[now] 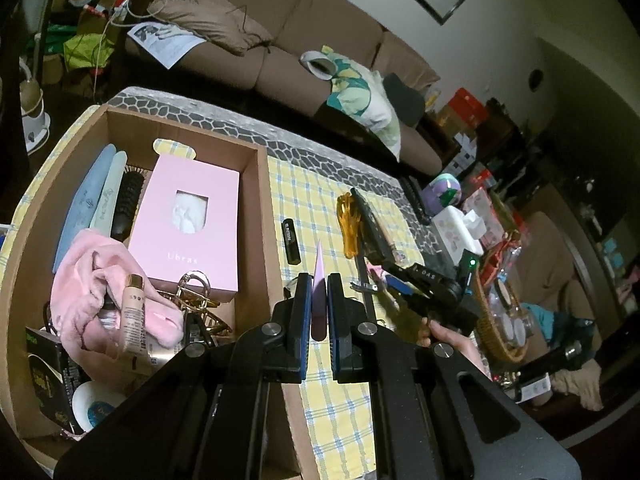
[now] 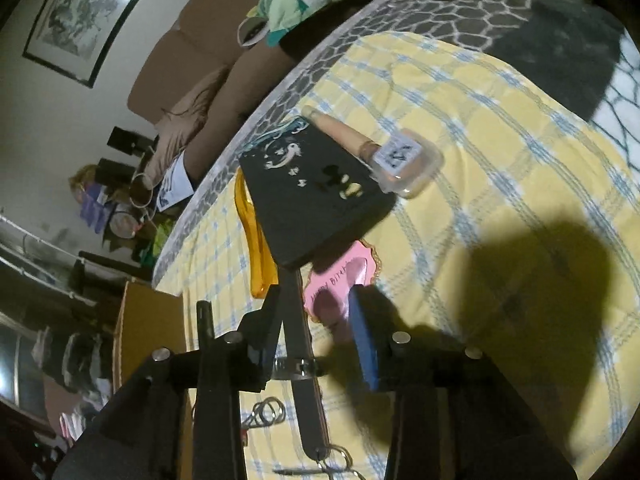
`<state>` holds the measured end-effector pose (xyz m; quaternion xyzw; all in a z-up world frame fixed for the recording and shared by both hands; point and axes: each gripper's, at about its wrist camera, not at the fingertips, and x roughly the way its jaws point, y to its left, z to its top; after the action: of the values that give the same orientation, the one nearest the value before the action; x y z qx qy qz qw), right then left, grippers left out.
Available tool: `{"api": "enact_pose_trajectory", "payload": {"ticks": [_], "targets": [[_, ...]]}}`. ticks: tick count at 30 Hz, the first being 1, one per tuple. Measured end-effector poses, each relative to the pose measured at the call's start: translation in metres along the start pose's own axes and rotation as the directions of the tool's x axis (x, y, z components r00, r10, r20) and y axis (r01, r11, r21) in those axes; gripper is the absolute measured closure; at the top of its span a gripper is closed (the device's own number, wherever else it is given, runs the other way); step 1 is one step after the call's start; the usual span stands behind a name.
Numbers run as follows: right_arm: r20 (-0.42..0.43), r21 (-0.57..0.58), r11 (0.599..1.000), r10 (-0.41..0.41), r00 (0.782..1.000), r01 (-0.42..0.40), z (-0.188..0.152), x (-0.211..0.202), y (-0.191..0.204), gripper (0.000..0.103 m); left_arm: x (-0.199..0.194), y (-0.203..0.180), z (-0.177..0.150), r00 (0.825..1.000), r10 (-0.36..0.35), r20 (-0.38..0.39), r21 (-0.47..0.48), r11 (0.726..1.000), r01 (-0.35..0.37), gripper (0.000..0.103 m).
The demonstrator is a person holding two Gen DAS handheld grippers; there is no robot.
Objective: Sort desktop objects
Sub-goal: 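Carry the pink nail file toward the box with left tool while right tool reaches the black tube, then lower the pink nail file into the box with left tool while right tool grasps the black tube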
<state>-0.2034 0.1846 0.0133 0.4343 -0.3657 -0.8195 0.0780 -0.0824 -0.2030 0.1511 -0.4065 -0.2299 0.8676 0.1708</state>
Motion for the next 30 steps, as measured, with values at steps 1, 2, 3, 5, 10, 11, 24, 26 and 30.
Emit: {"api": "enact_pose_trajectory", "payload": {"ticks": [1, 2, 3, 5, 10, 11, 24, 26, 30], "targets": [[-0.004, -0.006, 1.0, 0.009, 1.0, -0.009, 0.001, 0.001, 0.001, 0.067, 0.0, 0.0, 0.0, 1.0, -0.002, -0.002, -0.001, 1.0, 0.002, 0.096], [-0.01, -0.009, 0.999, 0.038, 0.999, -0.038, 0.001, 0.003, 0.001, 0.067, 0.001, 0.0, 0.0, 1.0, -0.004, -0.004, -0.003, 1.0, 0.004, 0.096], [-0.016, -0.013, 0.998, 0.056, 0.998, -0.056, 0.0, 0.004, 0.001, 0.072, 0.002, -0.001, -0.001, 1.0, -0.004, -0.005, -0.002, 1.0, 0.004, 0.096], [-0.034, -0.031, 0.996, 0.081, 0.996, -0.082, -0.003, 0.005, 0.002, 0.081, 0.003, -0.001, -0.001, 1.0, -0.004, -0.008, 0.001, 1.0, 0.004, 0.096], [-0.072, -0.08, 0.991, 0.098, 0.993, -0.104, -0.011, 0.008, 0.005, 0.082, 0.003, -0.002, -0.001, 1.0, -0.004, -0.007, 0.001, 1.0, 0.004, 0.096], [-0.074, -0.115, 0.991, 0.061, 0.995, -0.069, -0.013, 0.008, 0.01, 0.082, 0.003, -0.001, -0.001, 1.0, -0.001, -0.005, -0.001, 1.0, 0.001, 0.096], [-0.088, -0.48, 0.877, -0.076, 0.993, 0.025, -0.059, 0.045, 0.142, 0.058, 0.0, 0.014, 0.002, 1.0, 0.028, -0.002, -0.03, 0.999, -0.028, 0.096], [-0.11, -0.493, 0.868, -0.14, 0.984, 0.069, -0.066, 0.07, 0.149, 0.058, -0.002, 0.017, 0.003, 0.999, 0.033, -0.005, -0.032, 0.999, -0.033, 0.096], [-0.109, -0.516, 0.848, -0.206, 0.972, 0.122, -0.074, 0.1, 0.154, 0.058, -0.004, 0.032, 0.008, 0.999, 0.05, -0.01, -0.048, 0.998, -0.05, 0.096]]}}
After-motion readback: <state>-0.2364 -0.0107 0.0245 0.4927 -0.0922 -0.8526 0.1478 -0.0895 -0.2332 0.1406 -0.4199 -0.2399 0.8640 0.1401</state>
